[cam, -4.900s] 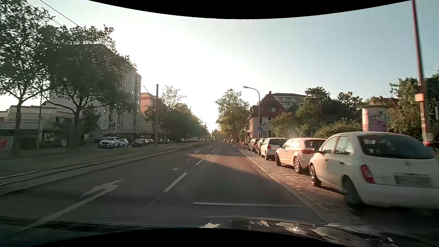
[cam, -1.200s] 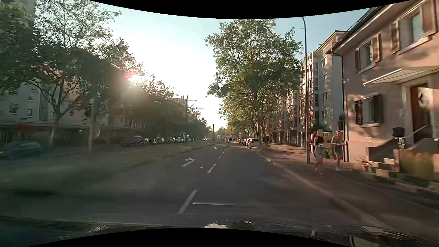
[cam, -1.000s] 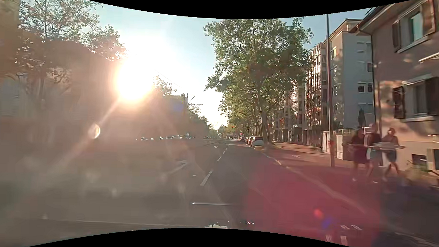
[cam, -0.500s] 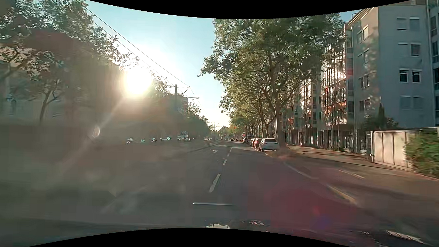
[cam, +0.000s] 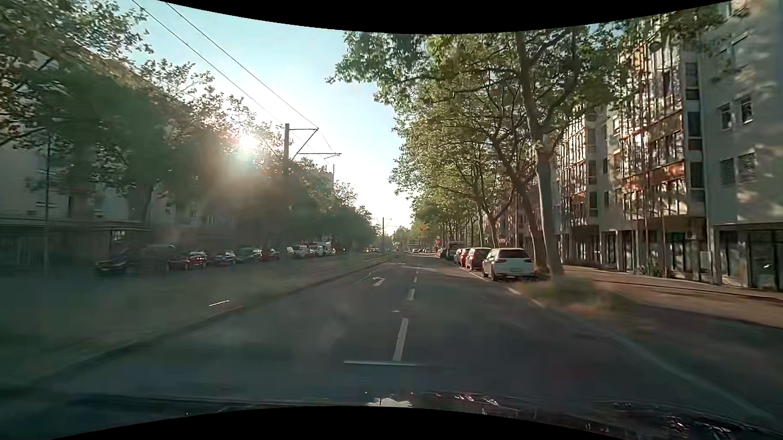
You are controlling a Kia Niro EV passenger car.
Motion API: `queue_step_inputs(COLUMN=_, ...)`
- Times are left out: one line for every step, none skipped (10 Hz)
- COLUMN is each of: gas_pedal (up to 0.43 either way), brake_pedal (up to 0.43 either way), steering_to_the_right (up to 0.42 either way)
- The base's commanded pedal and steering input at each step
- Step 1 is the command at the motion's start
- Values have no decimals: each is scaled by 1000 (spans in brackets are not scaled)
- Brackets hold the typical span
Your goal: Follow the waypoints while adhering to traffic rules and regulations
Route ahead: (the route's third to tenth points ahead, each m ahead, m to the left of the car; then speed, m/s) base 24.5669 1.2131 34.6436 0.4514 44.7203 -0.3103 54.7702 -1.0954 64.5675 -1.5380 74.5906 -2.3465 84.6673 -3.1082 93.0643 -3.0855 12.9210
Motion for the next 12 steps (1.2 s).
queue_step_inputs(gas_pedal=0, brake_pedal=0, steering_to_the_right=-4)
queue_step_inputs(gas_pedal=0, brake_pedal=0, steering_to_the_right=-3)
queue_step_inputs(gas_pedal=0, brake_pedal=0, steering_to_the_right=-2)
queue_step_inputs(gas_pedal=0, brake_pedal=0, steering_to_the_right=-2)
queue_step_inputs(gas_pedal=0, brake_pedal=0, steering_to_the_right=-1)
queue_step_inputs(gas_pedal=0, brake_pedal=0, steering_to_the_right=-1)
queue_step_inputs(gas_pedal=0, brake_pedal=0, steering_to_the_right=-1)
queue_step_inputs(gas_pedal=0, brake_pedal=0, steering_to_the_right=0)
queue_step_inputs(gas_pedal=0, brake_pedal=0, steering_to_the_right=0)
queue_step_inputs(gas_pedal=0, brake_pedal=0, steering_to_the_right=0)
queue_step_inputs(gas_pedal=0, brake_pedal=0, steering_to_the_right=0)
queue_step_inputs(gas_pedal=0, brake_pedal=0, steering_to_the_right=1)
